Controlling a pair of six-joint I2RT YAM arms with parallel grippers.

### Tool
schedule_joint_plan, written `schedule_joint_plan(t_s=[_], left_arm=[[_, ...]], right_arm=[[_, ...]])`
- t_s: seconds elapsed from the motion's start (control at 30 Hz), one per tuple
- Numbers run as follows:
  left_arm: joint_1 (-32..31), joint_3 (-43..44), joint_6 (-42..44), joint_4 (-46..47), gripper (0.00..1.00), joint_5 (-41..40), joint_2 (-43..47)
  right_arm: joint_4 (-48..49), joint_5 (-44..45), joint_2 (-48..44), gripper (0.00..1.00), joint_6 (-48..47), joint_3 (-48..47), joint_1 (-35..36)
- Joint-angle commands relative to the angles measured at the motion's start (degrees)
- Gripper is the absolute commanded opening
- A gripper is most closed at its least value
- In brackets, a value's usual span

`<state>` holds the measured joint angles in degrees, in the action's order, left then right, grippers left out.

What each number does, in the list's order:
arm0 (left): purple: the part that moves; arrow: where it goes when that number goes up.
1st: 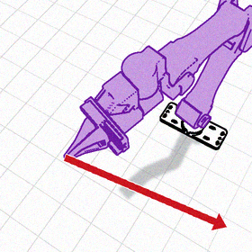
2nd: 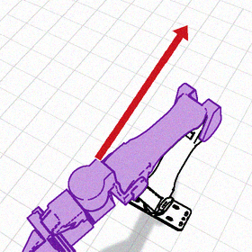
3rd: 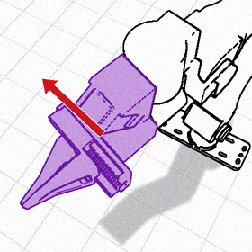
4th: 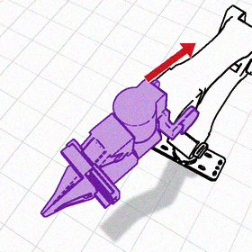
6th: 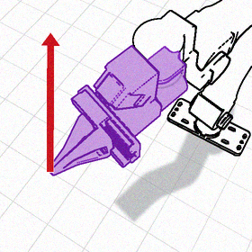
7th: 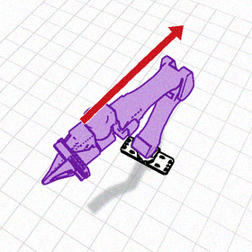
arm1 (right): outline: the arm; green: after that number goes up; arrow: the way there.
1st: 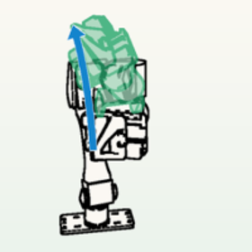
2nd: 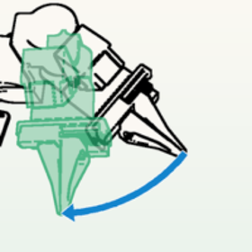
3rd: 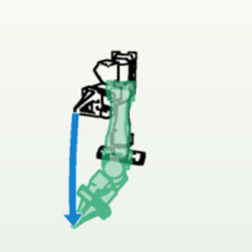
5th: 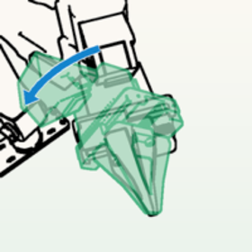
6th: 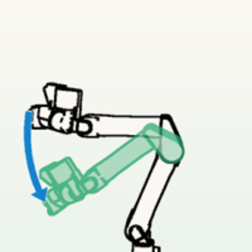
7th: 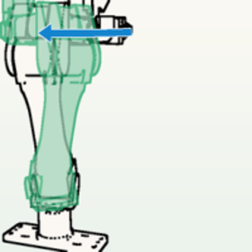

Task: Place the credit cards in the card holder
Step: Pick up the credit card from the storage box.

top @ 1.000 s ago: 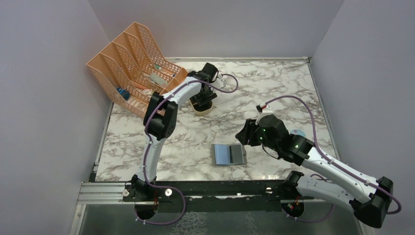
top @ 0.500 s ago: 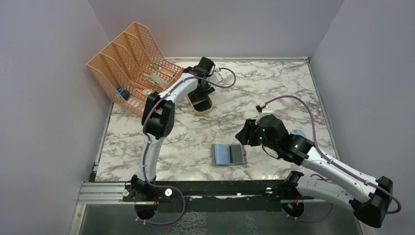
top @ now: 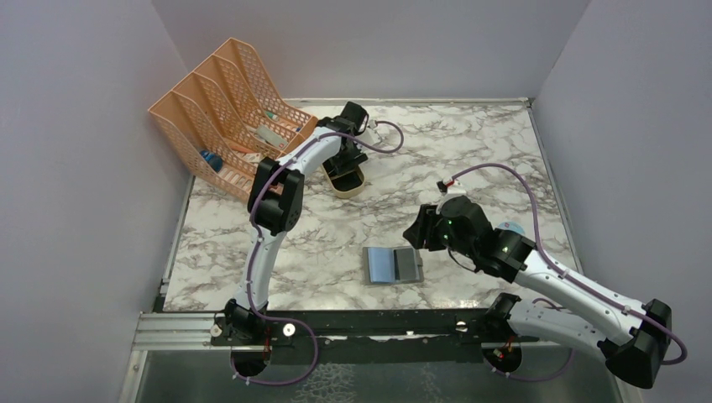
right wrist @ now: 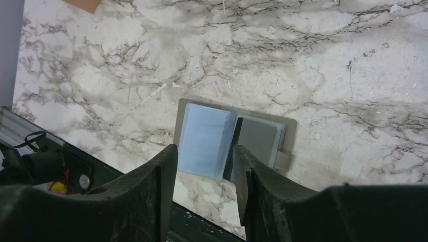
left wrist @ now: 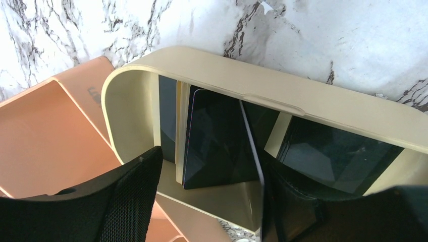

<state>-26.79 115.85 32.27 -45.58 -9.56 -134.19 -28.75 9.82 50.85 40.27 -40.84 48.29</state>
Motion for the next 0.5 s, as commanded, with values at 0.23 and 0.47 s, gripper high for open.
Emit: schedule_joint_plan(t_s=[0.23, 0.47], left_arm=[[0.5, 1.6, 0.3, -0.3, 0.57, -1.9, -0.9], [-0.2, 1.1, -0.3, -0.3, 0.57, -2.6, 2.7]], right_arm=[[1.2, 1.0, 0.5, 0.45, -0.3, -0.1, 0.1], [2.2, 0.3, 1.2, 0.45, -0.4, -0.1, 0.1]])
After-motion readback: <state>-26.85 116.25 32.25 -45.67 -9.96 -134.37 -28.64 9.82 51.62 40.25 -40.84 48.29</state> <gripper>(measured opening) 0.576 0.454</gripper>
